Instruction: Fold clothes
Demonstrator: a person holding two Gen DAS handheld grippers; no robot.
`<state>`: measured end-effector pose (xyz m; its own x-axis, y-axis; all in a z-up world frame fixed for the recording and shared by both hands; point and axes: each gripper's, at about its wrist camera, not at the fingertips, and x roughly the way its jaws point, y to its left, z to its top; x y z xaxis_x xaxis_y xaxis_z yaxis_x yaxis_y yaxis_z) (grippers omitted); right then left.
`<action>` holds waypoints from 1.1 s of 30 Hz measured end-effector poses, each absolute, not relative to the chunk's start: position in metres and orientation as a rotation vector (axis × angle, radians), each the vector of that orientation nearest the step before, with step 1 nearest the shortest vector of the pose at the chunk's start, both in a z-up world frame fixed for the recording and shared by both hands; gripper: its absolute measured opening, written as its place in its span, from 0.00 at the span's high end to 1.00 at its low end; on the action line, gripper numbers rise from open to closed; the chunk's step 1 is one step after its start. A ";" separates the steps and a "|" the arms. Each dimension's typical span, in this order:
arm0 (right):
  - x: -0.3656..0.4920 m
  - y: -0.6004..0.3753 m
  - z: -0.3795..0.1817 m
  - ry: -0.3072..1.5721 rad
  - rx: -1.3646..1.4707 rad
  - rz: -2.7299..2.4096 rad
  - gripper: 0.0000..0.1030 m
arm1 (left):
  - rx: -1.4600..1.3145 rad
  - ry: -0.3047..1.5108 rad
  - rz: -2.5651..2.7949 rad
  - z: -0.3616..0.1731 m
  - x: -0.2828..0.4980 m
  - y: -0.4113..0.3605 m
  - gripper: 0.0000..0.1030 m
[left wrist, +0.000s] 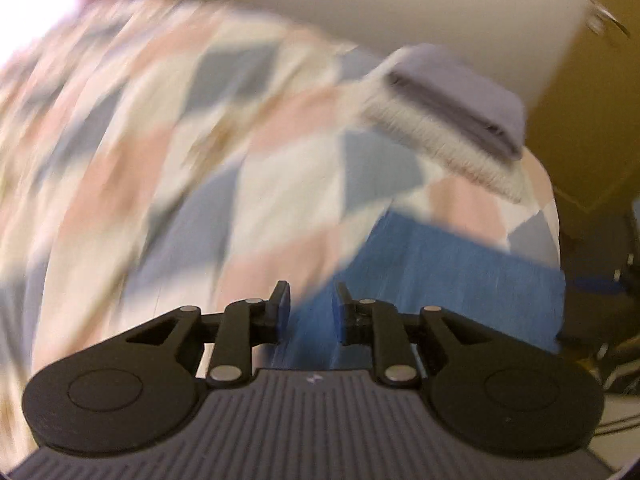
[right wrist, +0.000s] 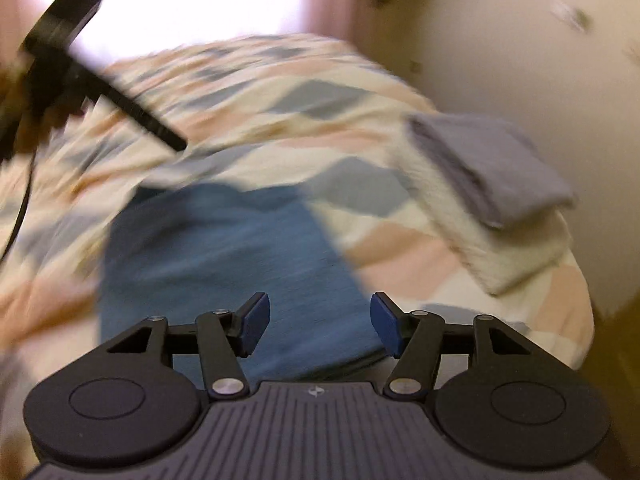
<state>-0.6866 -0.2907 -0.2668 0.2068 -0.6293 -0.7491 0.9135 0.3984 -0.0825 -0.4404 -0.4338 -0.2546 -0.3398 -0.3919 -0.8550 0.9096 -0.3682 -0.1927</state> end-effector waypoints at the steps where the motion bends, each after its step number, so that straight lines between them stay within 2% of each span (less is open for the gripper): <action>1: -0.669 -0.276 -0.270 0.832 0.384 -1.080 0.39 | 0.905 0.948 -1.798 -0.263 -0.424 -0.421 0.78; 3: -0.627 -0.255 -0.280 0.899 0.306 -1.020 0.38 | 0.843 1.108 -1.725 -0.282 -0.397 -0.396 0.70; 6: -0.577 -0.218 -0.303 0.990 0.165 -0.953 0.33 | 0.673 1.342 -1.647 -0.313 -0.371 -0.372 0.68; 7: -0.561 -0.207 -0.313 1.034 0.098 -0.948 0.33 | 0.631 1.357 -1.646 -0.320 -0.368 -0.366 0.68; 10: -0.527 -0.188 -0.346 1.188 -0.094 -0.966 0.33 | 0.675 1.172 -1.745 -0.325 -0.376 -0.357 0.68; 11: -0.522 -0.184 -0.355 1.227 -0.142 -0.973 0.33 | 0.686 1.168 -1.784 -0.329 -0.378 -0.359 0.68; 15: -0.512 -0.177 -0.385 1.331 -0.305 -1.010 0.28 | 0.584 1.413 -1.827 -0.358 -0.366 -0.380 0.65; 18: -0.506 -0.178 -0.401 1.386 -0.406 -1.028 0.29 | 0.404 1.642 -1.767 -0.380 -0.344 -0.381 0.65; 22: -0.503 -0.186 -0.403 1.424 -0.452 -1.043 0.32 | 0.139 1.829 -1.730 -0.395 -0.324 -0.369 0.62; 25: -0.502 -0.190 -0.405 1.443 -0.478 -1.039 0.32 | 0.044 1.862 -1.700 -0.400 -0.319 -0.365 0.52; 28: -0.501 -0.192 -0.409 1.458 -0.513 -1.036 0.32 | 0.005 1.874 -1.674 -0.407 -0.319 -0.367 0.52; 29: -0.501 -0.194 -0.411 1.462 -0.522 -1.032 0.32 | -0.019 1.873 -1.666 -0.409 -0.319 -0.370 0.56; 31: -0.501 -0.197 -0.415 1.469 -0.528 -1.020 0.40 | -0.055 1.852 -1.659 -0.409 -0.316 -0.376 0.61; 33: -0.504 -0.201 -0.418 1.474 -0.522 -1.005 0.46 | -0.053 1.843 -1.660 -0.409 -0.315 -0.384 0.62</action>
<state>-0.5042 -0.2009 -0.4177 -0.1828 -0.8044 -0.5652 0.2327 0.5232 -0.8198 -0.3149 -0.3835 -0.4091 -0.7887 -0.4390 -0.4304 0.3825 0.1978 -0.9026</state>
